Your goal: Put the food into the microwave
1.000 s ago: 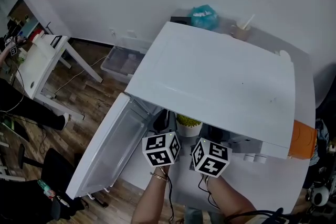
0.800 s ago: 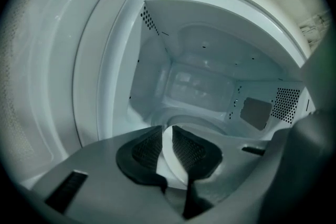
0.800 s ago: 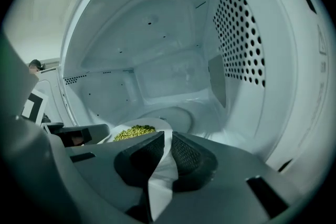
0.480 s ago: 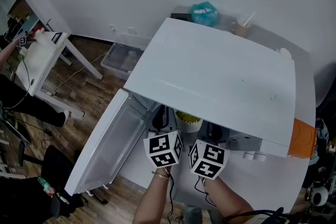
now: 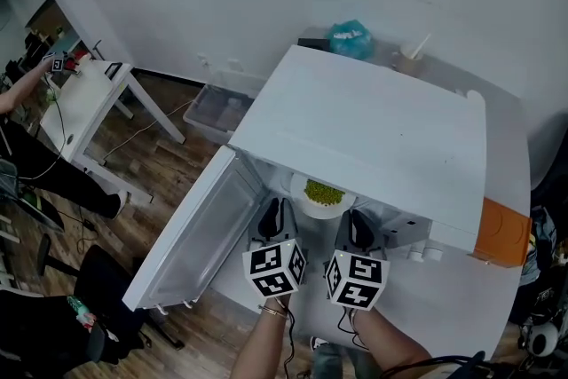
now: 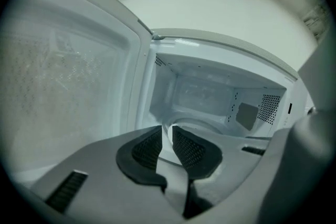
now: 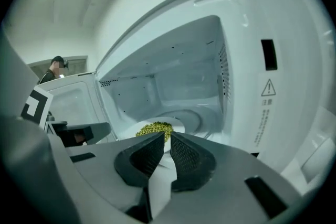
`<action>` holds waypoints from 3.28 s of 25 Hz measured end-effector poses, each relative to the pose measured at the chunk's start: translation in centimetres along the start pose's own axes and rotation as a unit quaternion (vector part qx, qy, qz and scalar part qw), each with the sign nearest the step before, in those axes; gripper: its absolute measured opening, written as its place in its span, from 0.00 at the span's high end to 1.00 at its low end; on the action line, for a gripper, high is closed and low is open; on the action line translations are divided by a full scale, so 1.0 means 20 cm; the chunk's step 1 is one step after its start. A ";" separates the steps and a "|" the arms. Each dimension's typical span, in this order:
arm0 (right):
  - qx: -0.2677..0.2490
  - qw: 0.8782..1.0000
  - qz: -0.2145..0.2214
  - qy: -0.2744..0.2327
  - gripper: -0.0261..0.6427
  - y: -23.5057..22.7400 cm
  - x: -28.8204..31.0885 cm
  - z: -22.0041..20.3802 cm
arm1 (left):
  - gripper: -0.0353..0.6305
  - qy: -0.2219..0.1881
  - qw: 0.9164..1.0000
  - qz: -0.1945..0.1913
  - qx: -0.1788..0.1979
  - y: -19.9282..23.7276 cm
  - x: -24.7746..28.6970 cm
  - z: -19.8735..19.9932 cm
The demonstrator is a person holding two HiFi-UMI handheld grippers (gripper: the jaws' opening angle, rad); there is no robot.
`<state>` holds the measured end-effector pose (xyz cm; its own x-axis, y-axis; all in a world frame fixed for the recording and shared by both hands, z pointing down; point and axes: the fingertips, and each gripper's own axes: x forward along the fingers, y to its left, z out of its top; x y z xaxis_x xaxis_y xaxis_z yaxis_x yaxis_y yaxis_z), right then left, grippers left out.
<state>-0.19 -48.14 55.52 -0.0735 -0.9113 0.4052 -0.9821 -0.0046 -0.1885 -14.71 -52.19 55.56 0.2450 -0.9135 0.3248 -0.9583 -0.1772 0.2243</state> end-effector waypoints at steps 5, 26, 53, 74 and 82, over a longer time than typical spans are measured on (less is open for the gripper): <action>-0.001 1.000 0.021 0.002 0.89 0.02 -0.12 0.00 | 0.85 0.011 1.000 -0.015 -0.001 -0.06 -0.16 -0.05; -0.046 0.995 0.087 0.030 0.91 0.03 -0.82 -0.09 | 0.85 0.058 0.993 -0.094 0.030 -0.55 -0.86 -0.14; -0.092 0.982 0.157 0.048 0.93 0.06 -1.11 -0.12 | 0.93 0.070 0.996 -0.047 -0.009 -0.60 -1.19 -0.19; -0.079 0.983 0.160 0.049 0.94 -0.04 -1.08 -0.08 | 0.93 0.075 0.996 -0.043 -0.002 -0.66 -1.12 -0.21; -0.076 0.983 0.157 0.054 0.94 -0.05 -1.06 -0.10 | 0.93 0.083 0.996 -0.038 -0.006 -0.64 -1.10 -0.24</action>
<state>2.02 -27.99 48.93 -0.3874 -0.8085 0.4430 -0.9219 0.3394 -0.1868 -7.18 -28.07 49.88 0.3381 -0.8247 0.4533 -0.9346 -0.2375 0.2649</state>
